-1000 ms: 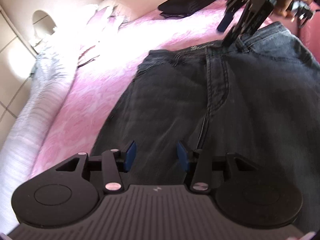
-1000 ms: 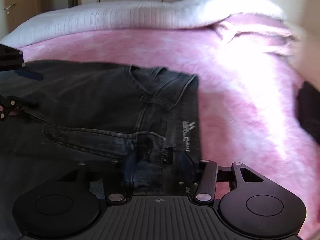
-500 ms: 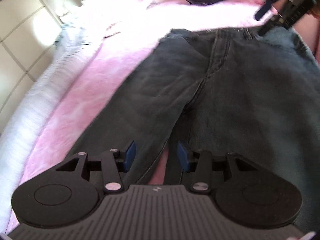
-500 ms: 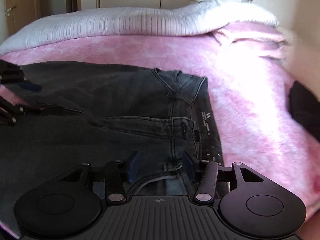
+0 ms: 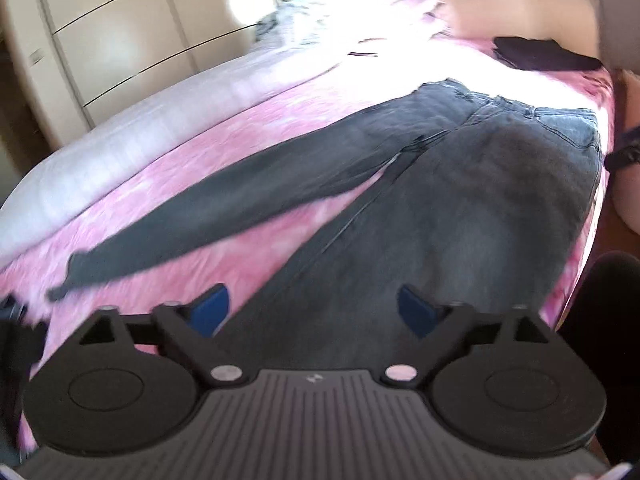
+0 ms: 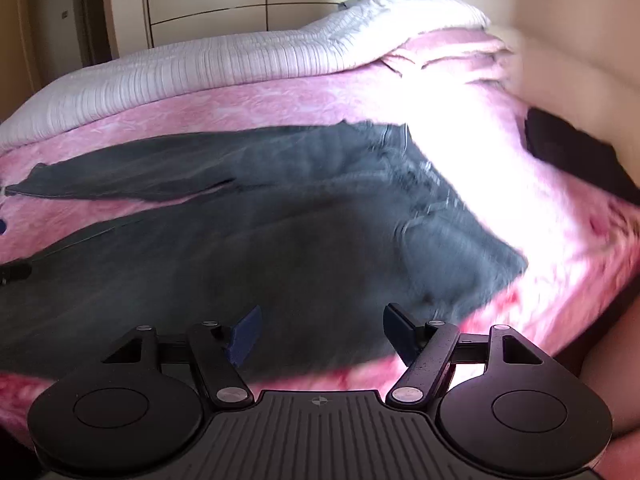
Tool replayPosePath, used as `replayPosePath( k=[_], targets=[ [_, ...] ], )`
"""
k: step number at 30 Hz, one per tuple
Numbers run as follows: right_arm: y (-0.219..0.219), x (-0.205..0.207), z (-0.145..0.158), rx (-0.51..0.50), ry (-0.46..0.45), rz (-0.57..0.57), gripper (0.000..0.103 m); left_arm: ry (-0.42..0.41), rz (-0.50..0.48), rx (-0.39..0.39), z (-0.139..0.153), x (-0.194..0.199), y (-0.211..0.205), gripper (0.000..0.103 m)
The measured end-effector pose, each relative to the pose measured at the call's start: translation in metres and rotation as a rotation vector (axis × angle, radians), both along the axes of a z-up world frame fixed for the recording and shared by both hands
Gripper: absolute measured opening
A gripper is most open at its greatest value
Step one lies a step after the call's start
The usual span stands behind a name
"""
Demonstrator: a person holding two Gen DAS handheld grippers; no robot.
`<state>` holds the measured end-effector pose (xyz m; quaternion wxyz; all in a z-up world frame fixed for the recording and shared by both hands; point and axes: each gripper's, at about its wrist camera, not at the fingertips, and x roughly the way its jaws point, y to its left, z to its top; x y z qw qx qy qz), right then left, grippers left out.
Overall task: Fold clothes
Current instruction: 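Open both grippers and move them back above the spread jeans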
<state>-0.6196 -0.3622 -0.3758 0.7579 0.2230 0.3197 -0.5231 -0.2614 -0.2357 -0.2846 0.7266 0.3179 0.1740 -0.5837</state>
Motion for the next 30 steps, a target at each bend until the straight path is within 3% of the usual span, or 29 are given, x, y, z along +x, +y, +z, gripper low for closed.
replayPosePath(
  k=[2, 10, 20, 30],
  targets=[
    [0.015, 0.013, 0.0, 0.004, 0.02, 0.004, 0.072, -0.012, 0.023, 0.004, -0.001, 0.005, 0.02, 0.1],
    [0.045, 0.037, -0.001, 0.007, 0.036, 0.036, 0.072, -0.053, 0.117, 0.033, -0.011, 0.025, 0.072, 0.1],
    [0.035, 0.067, -0.011, -0.014, 0.174, 0.233, 0.072, -0.024, 0.288, 0.028, -0.012, 0.023, 0.112, 0.1],
    [0.034, 0.112, -0.011, -0.028, 0.184, 0.316, 0.072, -0.068, 0.281, 0.052, -0.007, 0.033, 0.124, 0.1]
  ],
)
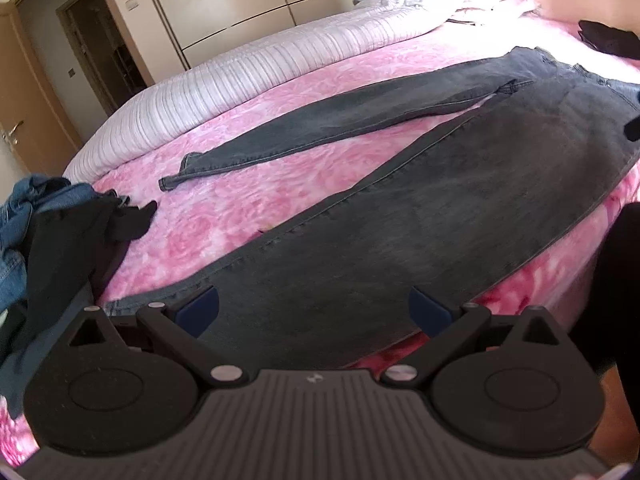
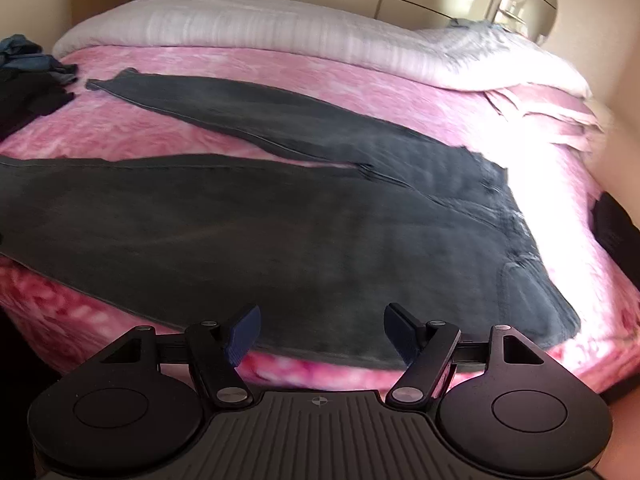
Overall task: Fold clothes
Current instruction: 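Open both grippers and move them back above the spread jeans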
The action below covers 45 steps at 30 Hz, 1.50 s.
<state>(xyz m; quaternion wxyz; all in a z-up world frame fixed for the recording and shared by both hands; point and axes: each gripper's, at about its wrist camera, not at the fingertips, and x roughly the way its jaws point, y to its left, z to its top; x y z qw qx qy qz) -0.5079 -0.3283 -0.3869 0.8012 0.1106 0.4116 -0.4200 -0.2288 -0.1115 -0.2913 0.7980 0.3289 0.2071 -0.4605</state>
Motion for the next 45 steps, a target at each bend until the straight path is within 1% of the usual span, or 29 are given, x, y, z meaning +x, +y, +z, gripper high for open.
replayPosePath(
  k=[3, 7, 12, 17, 21, 28, 35, 39, 42, 45],
  targets=[
    [0.006, 0.018, -0.001, -0.003, 0.01, 0.038, 0.072, -0.031, 0.004, 0.006, 0.002, 0.002, 0.004, 0.1],
    [0.018, 0.044, -0.002, -0.025, 0.041, 0.122, 0.072, -0.028, 0.036, 0.001, 0.003, 0.005, 0.013, 0.1],
    [0.034, 0.068, -0.002, -0.054, 0.052, 0.22, 0.072, -0.03, 0.073, 0.003, 0.006, 0.006, 0.023, 0.1],
    [0.046, 0.081, -0.001, -0.084, 0.051, 0.276, 0.072, -0.051, 0.094, 0.003, 0.013, 0.006, 0.032, 0.1],
    [0.051, 0.083, 0.0, -0.097, 0.05, 0.289, 0.072, -0.067, 0.099, -0.002, 0.018, 0.005, 0.037, 0.1],
    [0.047, 0.063, 0.008, -0.101, 0.022, 0.257, 0.072, -0.086, 0.095, -0.013, 0.027, 0.006, 0.044, 0.1],
    [0.02, 0.018, 0.035, -0.141, -0.007, 0.147, 0.072, -0.145, 0.063, -0.021, 0.053, 0.02, 0.046, 0.1],
    [0.002, -0.006, 0.046, -0.125, -0.008, 0.101, 0.072, -0.161, 0.048, -0.04, 0.076, 0.03, 0.035, 0.1],
    [-0.01, -0.02, 0.053, -0.118, -0.004, 0.077, 0.072, -0.185, 0.009, -0.056, 0.09, 0.034, 0.023, 0.1],
    [-0.015, -0.03, 0.062, -0.127, -0.01, 0.066, 0.072, -0.181, -0.03, -0.063, 0.101, 0.042, 0.006, 0.1]
  ],
)
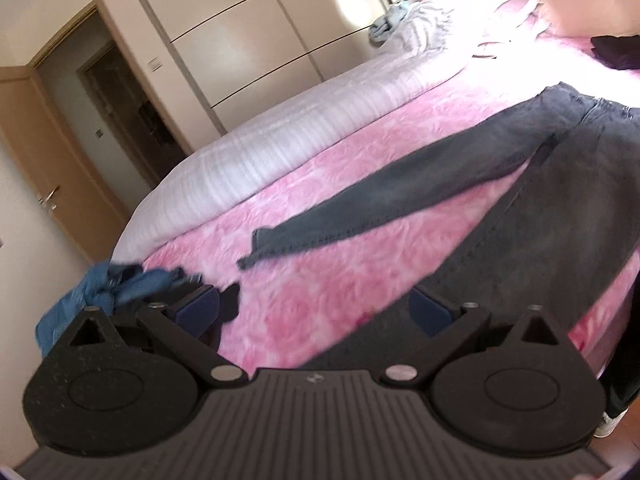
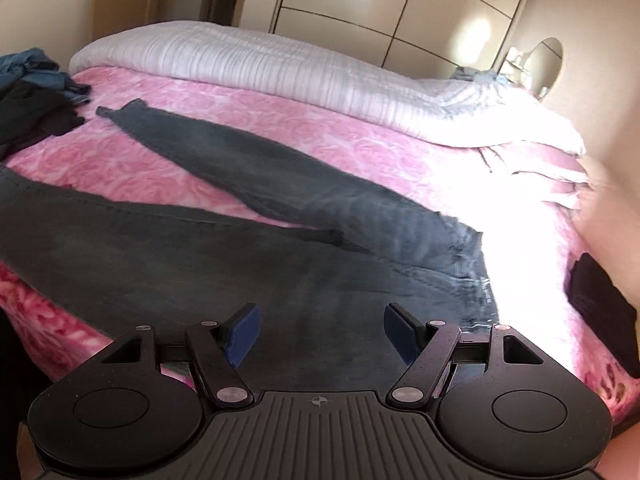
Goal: Fold clothes
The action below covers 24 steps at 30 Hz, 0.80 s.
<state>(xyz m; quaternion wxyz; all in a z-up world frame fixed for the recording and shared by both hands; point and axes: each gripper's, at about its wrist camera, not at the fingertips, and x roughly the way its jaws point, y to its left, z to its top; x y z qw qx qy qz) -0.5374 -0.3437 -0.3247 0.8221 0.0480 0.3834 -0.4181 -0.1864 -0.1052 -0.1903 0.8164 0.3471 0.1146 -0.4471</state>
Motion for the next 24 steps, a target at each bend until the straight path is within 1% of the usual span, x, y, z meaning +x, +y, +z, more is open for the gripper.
replayPosePath(
  k=[3, 6, 8, 11, 13, 16, 18, 20, 21, 23, 24],
  targets=[
    [-0.01, 0.004, 0.006, 0.009, -0.016, 0.018, 0.072, 0.006, -0.023, 0.0, 0.009, 0.02, -0.019, 0.1],
    [-0.026, 0.02, 0.009, 0.002, -0.014, 0.054, 0.072, 0.0, -0.019, 0.009, 0.011, 0.059, -0.049, 0.1],
    [-0.044, 0.046, 0.005, 0.003, -0.019, 0.083, 0.072, 0.014, -0.018, 0.012, 0.009, 0.091, -0.074, 0.1],
    [-0.075, 0.09, -0.005, 0.002, -0.024, 0.126, 0.072, 0.032, 0.0, 0.019, -0.009, 0.149, -0.123, 0.099],
    [-0.096, 0.123, -0.018, -0.005, -0.024, 0.151, 0.072, 0.055, 0.01, 0.037, -0.03, 0.191, -0.162, 0.095],
    [-0.128, 0.169, -0.038, -0.009, -0.02, 0.184, 0.072, 0.144, 0.033, 0.031, -0.06, 0.249, -0.216, 0.09],
    [-0.149, 0.193, -0.053, 0.0, -0.007, 0.195, 0.072, 0.25, 0.057, -0.01, -0.081, 0.284, -0.248, 0.084],
    [-0.167, 0.213, -0.068, 0.008, 0.013, 0.202, 0.072, 0.365, 0.07, -0.06, -0.099, 0.312, -0.275, 0.084],
    [-0.176, 0.22, -0.075, 0.01, 0.022, 0.202, 0.072, 0.396, 0.064, -0.053, -0.109, 0.319, -0.286, 0.084],
    [-0.191, 0.23, -0.089, 0.014, 0.039, 0.2, 0.072, 0.381, 0.019, 0.077, -0.138, 0.323, -0.302, 0.085],
    [-0.197, 0.233, -0.094, 0.015, 0.046, 0.197, 0.072, 0.334, 0.009, 0.159, -0.154, 0.321, -0.308, 0.089]
  ],
)
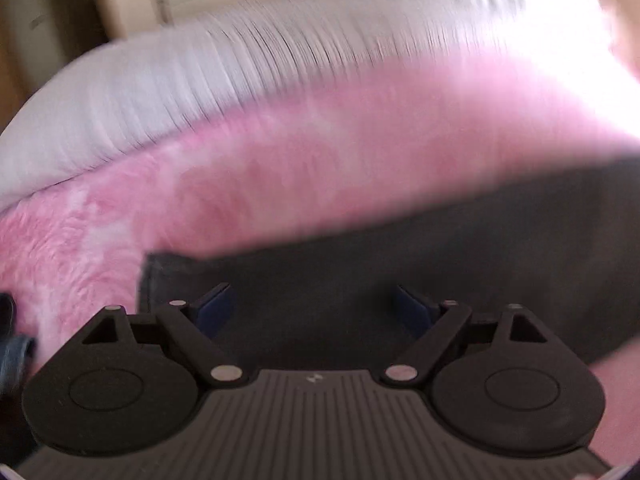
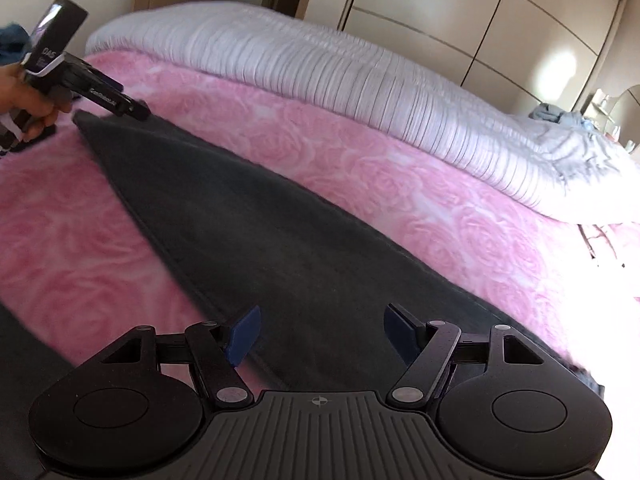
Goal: Fold clothes
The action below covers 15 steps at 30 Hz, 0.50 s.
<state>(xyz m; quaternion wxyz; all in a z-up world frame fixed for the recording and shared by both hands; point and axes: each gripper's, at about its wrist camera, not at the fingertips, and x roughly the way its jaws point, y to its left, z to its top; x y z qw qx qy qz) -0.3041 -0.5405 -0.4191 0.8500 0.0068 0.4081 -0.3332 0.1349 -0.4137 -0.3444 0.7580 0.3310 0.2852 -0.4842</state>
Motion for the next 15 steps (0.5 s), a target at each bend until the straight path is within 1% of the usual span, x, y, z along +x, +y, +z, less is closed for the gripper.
replayPosePath(
  k=[1, 2, 5, 7, 8, 9, 11, 12, 13, 15],
  targets=[
    [-0.006, 0.002, -0.006, 0.007, 0.006, -0.005, 0.072, -0.017, -0.024, 0.02, -0.011, 0.001, -0.002, 0.092],
    [-0.011, 0.003, -0.01, 0.018, 0.007, -0.008, 0.072, -0.019, -0.02, -0.005, -0.014, 0.005, 0.001, 0.103],
    [-0.02, 0.006, -0.019, 0.03, 0.015, -0.01, 0.072, 0.054, 0.013, -0.049, -0.015, 0.03, 0.008, 0.103],
    [-0.023, 0.008, -0.023, 0.029, 0.02, -0.011, 0.072, 0.143, 0.032, -0.081, -0.01, 0.042, 0.012, 0.097],
    [-0.024, 0.009, -0.023, 0.028, 0.022, -0.012, 0.072, 0.185, 0.043, -0.098, -0.005, 0.048, 0.015, 0.091],
    [-0.024, 0.009, -0.023, 0.028, 0.019, -0.012, 0.072, 0.201, 0.053, -0.119, 0.002, 0.054, 0.019, 0.091],
    [-0.023, 0.007, -0.022, 0.024, 0.017, -0.006, 0.072, 0.172, 0.089, -0.161, 0.016, 0.065, 0.027, 0.09],
    [-0.022, 0.007, -0.022, 0.02, 0.019, -0.003, 0.072, 0.142, 0.113, -0.163, 0.02, 0.072, 0.029, 0.089],
    [-0.023, 0.007, -0.023, 0.02, 0.02, -0.004, 0.072, 0.113, 0.133, -0.152, 0.021, 0.076, 0.028, 0.089],
    [-0.025, 0.007, -0.025, 0.021, 0.022, -0.006, 0.072, 0.06, 0.153, -0.069, 0.011, 0.084, 0.019, 0.087]
  ],
)
